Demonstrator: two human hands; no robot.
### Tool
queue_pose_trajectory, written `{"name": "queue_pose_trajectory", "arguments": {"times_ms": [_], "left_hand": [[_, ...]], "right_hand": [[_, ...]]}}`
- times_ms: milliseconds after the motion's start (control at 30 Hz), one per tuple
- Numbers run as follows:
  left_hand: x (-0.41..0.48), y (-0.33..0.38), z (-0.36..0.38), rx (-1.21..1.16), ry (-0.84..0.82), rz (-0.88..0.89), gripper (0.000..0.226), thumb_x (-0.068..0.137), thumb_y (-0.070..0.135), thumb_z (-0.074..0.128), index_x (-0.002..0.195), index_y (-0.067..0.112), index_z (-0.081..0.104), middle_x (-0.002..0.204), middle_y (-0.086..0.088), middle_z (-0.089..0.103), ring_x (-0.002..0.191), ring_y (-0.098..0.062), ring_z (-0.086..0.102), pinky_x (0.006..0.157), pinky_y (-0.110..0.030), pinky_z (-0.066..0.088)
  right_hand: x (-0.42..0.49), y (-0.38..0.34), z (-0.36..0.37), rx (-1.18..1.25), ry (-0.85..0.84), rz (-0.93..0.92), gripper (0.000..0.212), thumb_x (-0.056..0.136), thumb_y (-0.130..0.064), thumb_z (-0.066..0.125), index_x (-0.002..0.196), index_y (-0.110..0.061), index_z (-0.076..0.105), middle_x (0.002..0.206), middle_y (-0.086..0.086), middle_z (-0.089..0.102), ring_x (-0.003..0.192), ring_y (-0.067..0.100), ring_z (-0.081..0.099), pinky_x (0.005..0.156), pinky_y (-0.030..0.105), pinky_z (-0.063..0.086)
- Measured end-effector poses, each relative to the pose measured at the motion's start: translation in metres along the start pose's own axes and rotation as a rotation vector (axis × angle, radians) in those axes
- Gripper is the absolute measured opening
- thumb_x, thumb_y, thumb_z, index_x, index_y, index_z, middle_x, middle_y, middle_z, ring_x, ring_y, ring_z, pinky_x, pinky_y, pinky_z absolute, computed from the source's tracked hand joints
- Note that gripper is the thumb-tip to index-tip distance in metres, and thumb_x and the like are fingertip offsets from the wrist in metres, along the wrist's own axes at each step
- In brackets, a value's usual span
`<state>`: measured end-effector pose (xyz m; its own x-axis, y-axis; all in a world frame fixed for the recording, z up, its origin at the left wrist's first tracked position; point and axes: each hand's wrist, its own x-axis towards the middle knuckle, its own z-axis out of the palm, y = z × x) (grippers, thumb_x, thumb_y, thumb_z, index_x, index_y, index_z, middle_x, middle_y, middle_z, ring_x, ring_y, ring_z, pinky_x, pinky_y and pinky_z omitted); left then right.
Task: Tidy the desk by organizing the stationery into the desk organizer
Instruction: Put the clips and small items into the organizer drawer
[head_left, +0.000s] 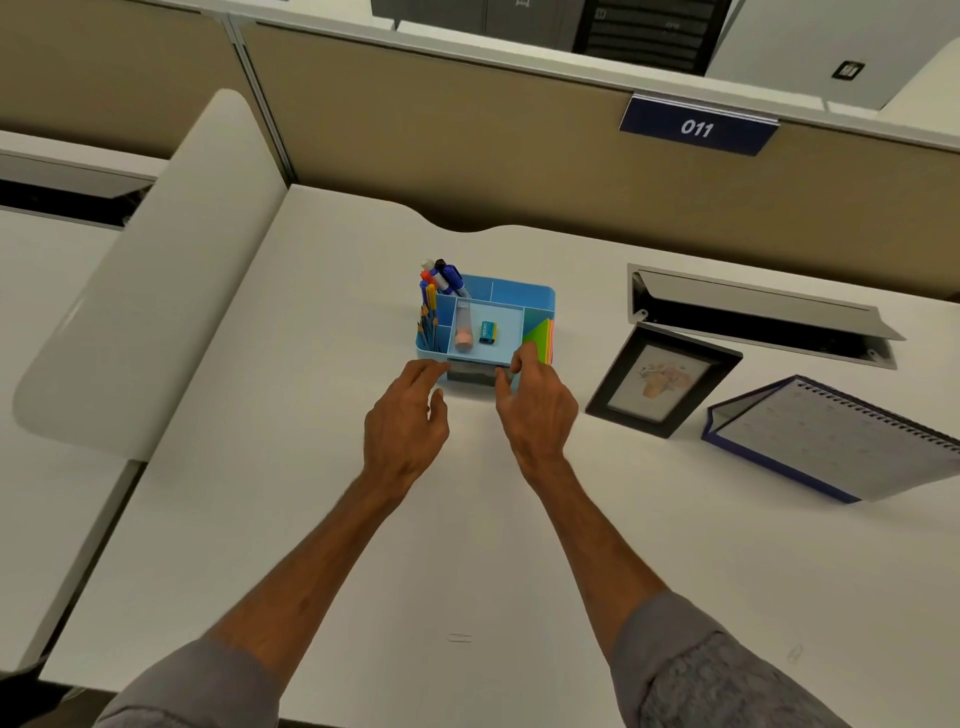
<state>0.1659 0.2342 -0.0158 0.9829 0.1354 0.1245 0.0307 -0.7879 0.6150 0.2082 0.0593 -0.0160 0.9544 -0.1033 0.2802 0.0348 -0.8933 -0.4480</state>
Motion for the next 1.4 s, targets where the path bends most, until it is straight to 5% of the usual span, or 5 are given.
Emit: {"name": "queue_pose_trajectory", "arguments": {"times_ms": [167, 467, 700, 1400], "left_hand": [[0.002, 0.0, 0.006, 0.028, -0.043, 0.027, 0.043, 0.104, 0.029, 0.062, 0.146, 0.022, 0.06, 0.147, -0.001, 0.061, 0.11, -0.021, 0.073, 0.094, -0.038, 0.062], [0.002, 0.001, 0.011, 0.034, -0.025, 0.055, 0.045, 0.102, 0.025, 0.066, 0.146, 0.021, 0.059, 0.144, -0.002, 0.062, 0.104, -0.021, 0.074, 0.088, -0.034, 0.061], [0.002, 0.001, 0.01, 0.042, -0.059, 0.04, 0.044, 0.103, 0.028, 0.065, 0.146, 0.024, 0.059, 0.145, -0.001, 0.062, 0.105, -0.022, 0.073, 0.09, -0.036, 0.061], [-0.013, -0.006, 0.005, 0.027, -0.087, 0.008, 0.035, 0.103, 0.025, 0.063, 0.138, 0.025, 0.063, 0.139, 0.003, 0.063, 0.094, -0.018, 0.074, 0.084, -0.031, 0.06]], "right_hand": [[0.004, -0.001, 0.003, 0.0, 0.037, -0.03, 0.042, 0.089, -0.042, 0.081, 0.114, -0.018, 0.056, 0.108, 0.005, 0.074, 0.081, 0.017, 0.071, 0.063, 0.029, 0.06], [-0.028, 0.004, 0.02, -0.043, -0.051, -0.16, 0.028, 0.091, -0.031, 0.078, 0.115, -0.017, 0.074, 0.104, 0.006, 0.079, 0.086, 0.022, 0.075, 0.068, 0.034, 0.062], [-0.035, -0.001, 0.027, -0.113, -0.169, -0.182, 0.048, 0.095, -0.029, 0.074, 0.141, -0.02, 0.065, 0.103, 0.005, 0.075, 0.081, 0.02, 0.072, 0.061, 0.03, 0.057], [-0.032, -0.002, 0.027, -0.13, -0.165, -0.186, 0.049, 0.083, -0.017, 0.087, 0.13, -0.01, 0.072, 0.107, 0.012, 0.077, 0.087, 0.029, 0.075, 0.064, 0.039, 0.063]]}}
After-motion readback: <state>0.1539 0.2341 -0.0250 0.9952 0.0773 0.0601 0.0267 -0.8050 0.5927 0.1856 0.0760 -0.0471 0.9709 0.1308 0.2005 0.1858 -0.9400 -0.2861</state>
